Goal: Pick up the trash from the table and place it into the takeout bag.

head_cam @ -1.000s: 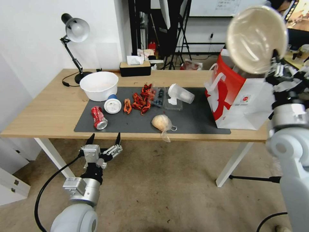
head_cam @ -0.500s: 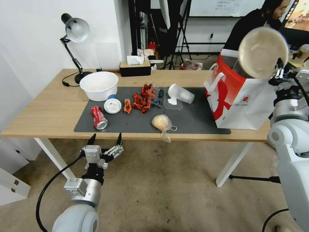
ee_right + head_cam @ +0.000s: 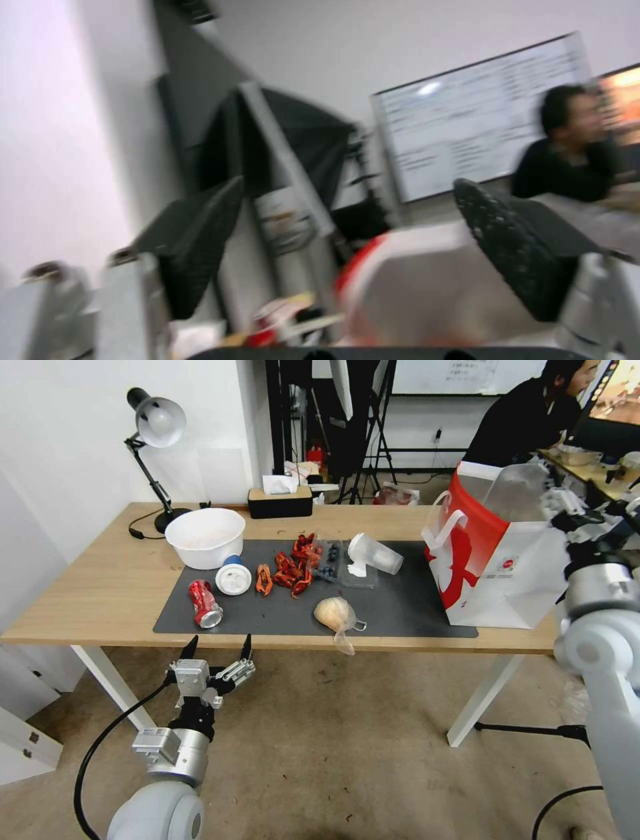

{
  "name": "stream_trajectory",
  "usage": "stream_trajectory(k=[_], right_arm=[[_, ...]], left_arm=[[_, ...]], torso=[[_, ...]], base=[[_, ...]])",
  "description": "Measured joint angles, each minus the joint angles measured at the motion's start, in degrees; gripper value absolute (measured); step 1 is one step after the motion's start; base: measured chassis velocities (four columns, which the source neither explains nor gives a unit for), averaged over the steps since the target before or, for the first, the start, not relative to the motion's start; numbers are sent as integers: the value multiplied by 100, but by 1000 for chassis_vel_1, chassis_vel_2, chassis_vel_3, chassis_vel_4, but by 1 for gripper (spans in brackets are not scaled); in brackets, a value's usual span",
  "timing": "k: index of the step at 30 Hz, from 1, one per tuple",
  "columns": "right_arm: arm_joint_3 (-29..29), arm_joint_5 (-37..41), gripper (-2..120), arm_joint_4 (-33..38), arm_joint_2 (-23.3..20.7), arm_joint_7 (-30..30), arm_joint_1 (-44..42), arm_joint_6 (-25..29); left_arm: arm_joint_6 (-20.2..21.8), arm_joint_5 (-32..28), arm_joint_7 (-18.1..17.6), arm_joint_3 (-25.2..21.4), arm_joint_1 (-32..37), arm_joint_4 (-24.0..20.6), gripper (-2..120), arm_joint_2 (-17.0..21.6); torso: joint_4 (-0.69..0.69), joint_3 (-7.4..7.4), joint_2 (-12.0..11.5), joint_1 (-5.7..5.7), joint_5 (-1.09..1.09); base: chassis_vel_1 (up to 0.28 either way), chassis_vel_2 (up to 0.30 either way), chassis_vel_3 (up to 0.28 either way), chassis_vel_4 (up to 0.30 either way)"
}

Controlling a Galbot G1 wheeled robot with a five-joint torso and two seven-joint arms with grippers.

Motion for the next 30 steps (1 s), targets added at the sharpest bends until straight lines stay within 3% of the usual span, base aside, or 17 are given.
stream_trajectory(k=[2, 3, 5, 13, 15, 22, 30], right_arm=[[-46, -83, 87, 112, 38, -65, -144, 6], [-183, -434, 94, 334, 154, -204, -497, 26], [-320, -991, 99, 454, 306, -302, -891, 117], [-720, -2678, 100, 255, 700, -154, -2050, 858], [-728, -2696, 100, 247, 705, -147, -2064, 871], [-1178, -3430, 100, -391, 1077, 67, -3017, 1708], [-1357, -3584, 100, -698, 1175, 216, -3088, 1883]], left_arm=[[-5, -1, -1, -2, -2, 3, 100, 4], [-27, -3, -3, -9, -9, 15, 100, 14], [-59, -3, -4, -17, -12, 28, 100, 24], [-142, -7, -8, -25, -3, 65, 100, 49], [-143, -7, -8, -25, -3, 66, 100, 49], [-199, -13, -13, -33, -8, 111, 100, 54], [-242, -15, -17, -45, 2, 135, 100, 59]], torso=[[0, 0, 0, 0, 0], [0, 0, 1, -1, 0], [0, 0, 1, -1, 1], [1, 0, 1, -1, 0], [1, 0, 0, -1, 0], [0, 1, 0, 0, 1], [1, 1, -1, -1, 1]], base=[[0, 0, 0, 0], [0, 0, 0, 0], [0, 0, 0, 0], [0, 0, 0, 0], [0, 0, 0, 0], [0, 0, 0, 0], [0, 0, 0, 0]])
